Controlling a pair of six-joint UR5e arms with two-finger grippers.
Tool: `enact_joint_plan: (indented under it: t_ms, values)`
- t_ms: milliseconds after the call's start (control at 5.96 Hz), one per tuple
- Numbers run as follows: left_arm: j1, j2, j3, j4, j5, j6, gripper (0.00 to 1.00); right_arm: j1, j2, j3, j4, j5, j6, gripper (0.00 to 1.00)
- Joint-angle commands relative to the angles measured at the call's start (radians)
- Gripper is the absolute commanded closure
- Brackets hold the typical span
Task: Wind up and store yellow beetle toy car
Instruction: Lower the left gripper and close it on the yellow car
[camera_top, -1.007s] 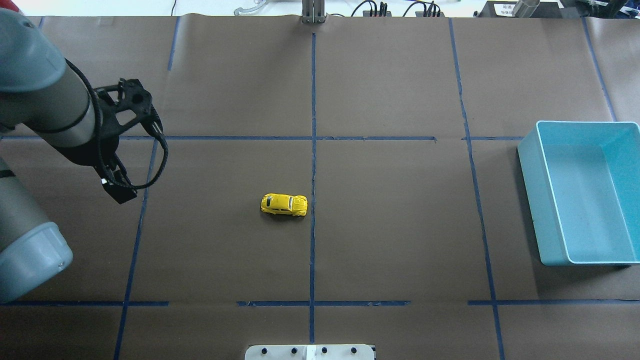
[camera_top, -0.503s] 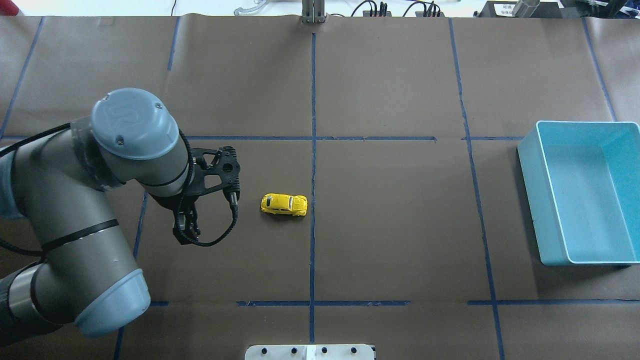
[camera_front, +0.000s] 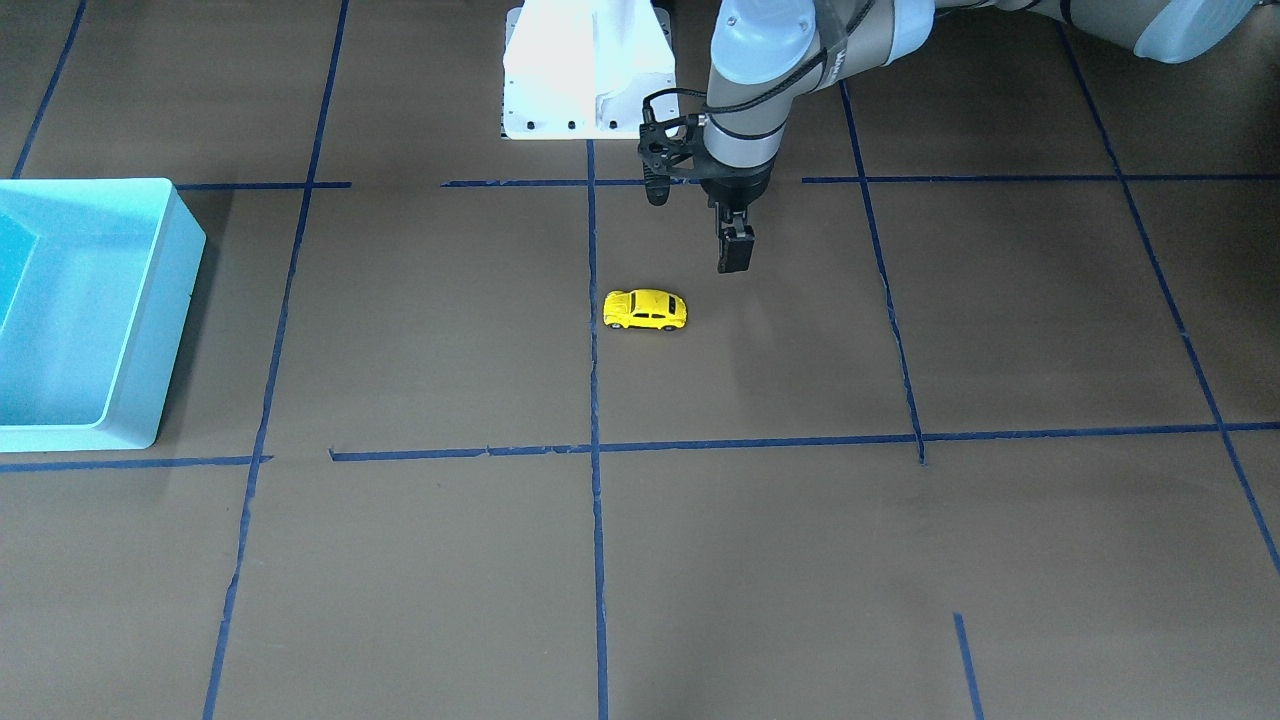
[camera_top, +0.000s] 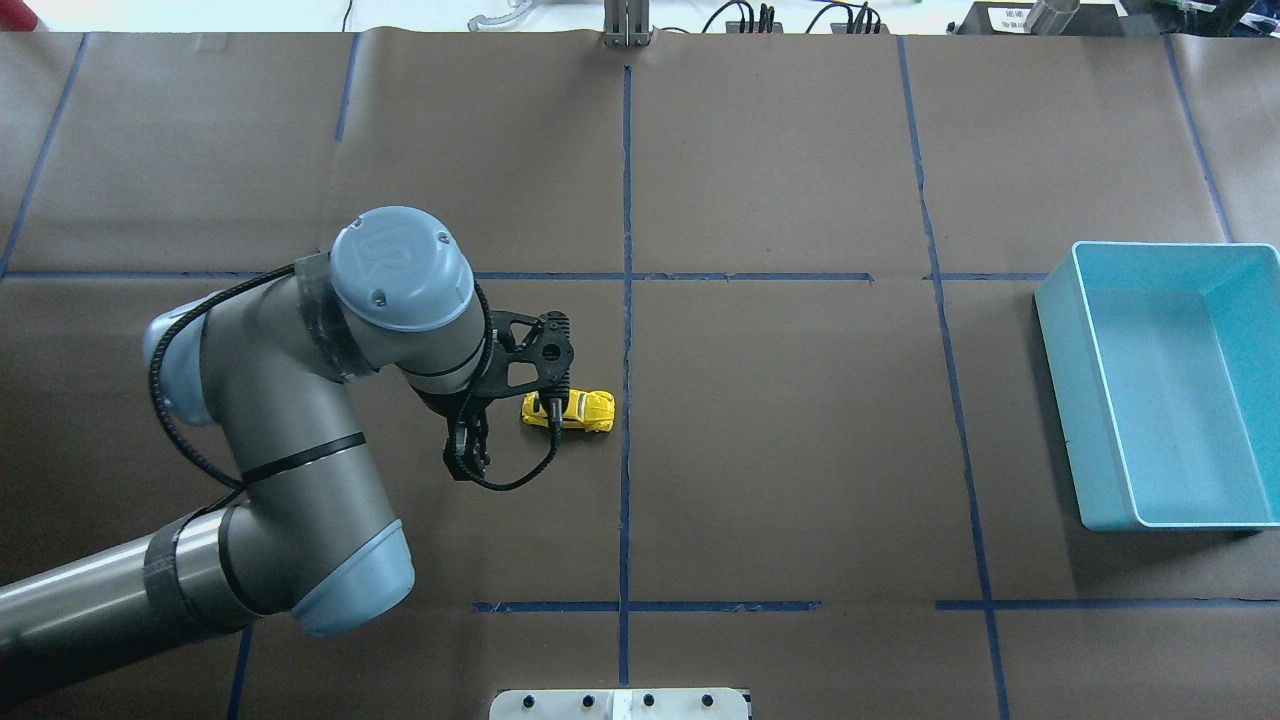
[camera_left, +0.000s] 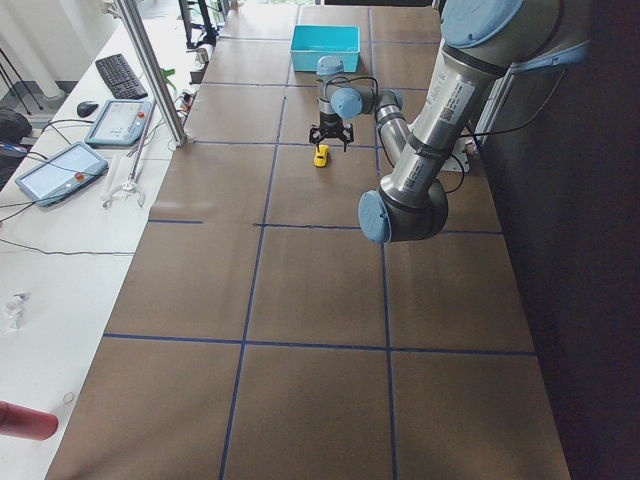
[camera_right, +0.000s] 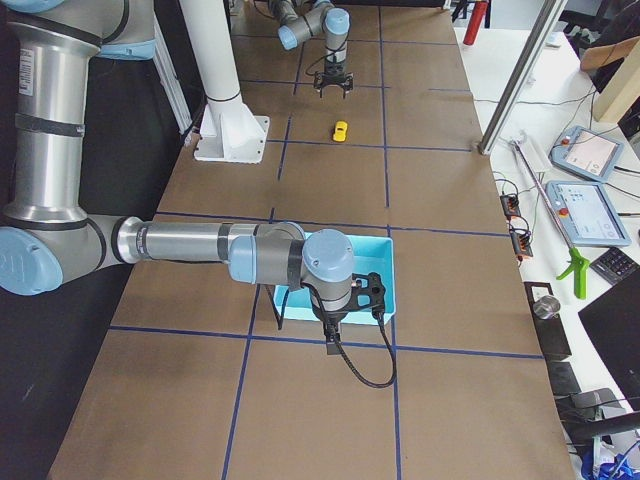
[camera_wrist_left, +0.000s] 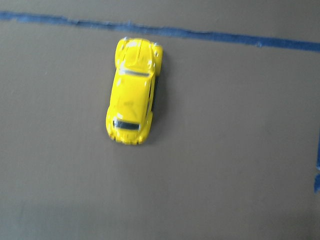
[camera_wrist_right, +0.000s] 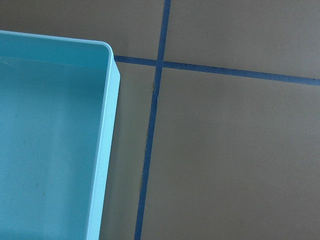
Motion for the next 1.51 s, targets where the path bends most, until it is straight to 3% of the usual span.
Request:
enact_joint_plan:
  t_ms: [0, 671, 839, 1342]
  values:
    - [0.006, -0.074, 0.123, -0.070, 0.001, 0.036, 0.00, 0.000, 0.002, 0.007, 0.001, 0.000, 0.002, 0.00]
    - [0.006, -0.160, 0.241, -0.095, 0.016, 0.040, 0.00, 0.000, 0.002, 0.007, 0.001, 0.000, 0.000, 0.00]
    - [0.006, -0.176, 0.299, -0.173, 0.042, 0.052, 0.00, 0.000, 0.002, 0.007, 0.001, 0.000, 0.002, 0.00]
    - [0.028, -0.186, 0.335, -0.185, 0.042, 0.052, 0.00, 0.000, 0.002, 0.007, 0.001, 0.000, 0.002, 0.00]
